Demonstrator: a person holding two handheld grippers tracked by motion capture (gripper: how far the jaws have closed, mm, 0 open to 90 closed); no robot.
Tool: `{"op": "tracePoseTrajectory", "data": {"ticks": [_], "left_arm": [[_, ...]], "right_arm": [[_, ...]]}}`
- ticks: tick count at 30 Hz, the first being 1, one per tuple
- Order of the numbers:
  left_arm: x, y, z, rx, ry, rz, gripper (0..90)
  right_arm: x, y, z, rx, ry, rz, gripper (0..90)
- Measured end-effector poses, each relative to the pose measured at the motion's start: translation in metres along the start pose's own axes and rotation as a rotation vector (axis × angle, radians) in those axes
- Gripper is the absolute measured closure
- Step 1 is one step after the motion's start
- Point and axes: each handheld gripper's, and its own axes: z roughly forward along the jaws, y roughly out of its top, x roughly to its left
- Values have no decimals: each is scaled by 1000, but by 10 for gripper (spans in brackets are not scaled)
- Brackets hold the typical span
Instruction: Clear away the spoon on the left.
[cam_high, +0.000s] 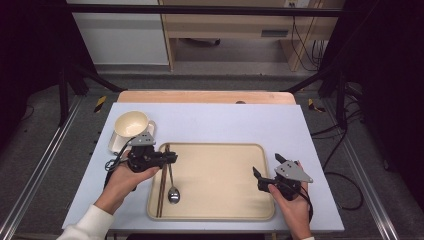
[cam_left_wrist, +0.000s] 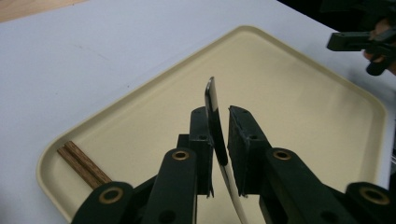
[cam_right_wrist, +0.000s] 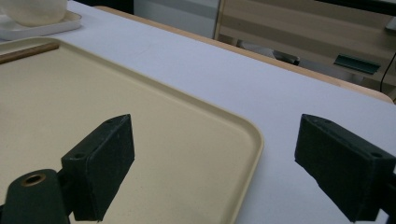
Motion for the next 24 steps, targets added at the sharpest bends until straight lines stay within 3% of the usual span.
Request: {"op": "tracePoseTrajectory", "data": {"ticks": [4, 7, 18, 21, 24], "left_arm": [[10, -2, 16, 9, 12, -27, 788], [14, -4, 25, 34, 37, -23, 781], [21, -15, 43, 86, 82, -43, 749], [21, -17, 48, 105, 102, -23, 731], [24, -21, 50, 102, 99, -41, 726]], "right_arm": [[0, 0, 0, 3, 1, -7, 122], [0, 0, 0, 3, 4, -6, 122], [1, 0, -1, 2, 8, -12, 120], [1, 0, 0, 9, 12, -15, 117], [2, 0, 1, 12, 15, -22, 116]]}}
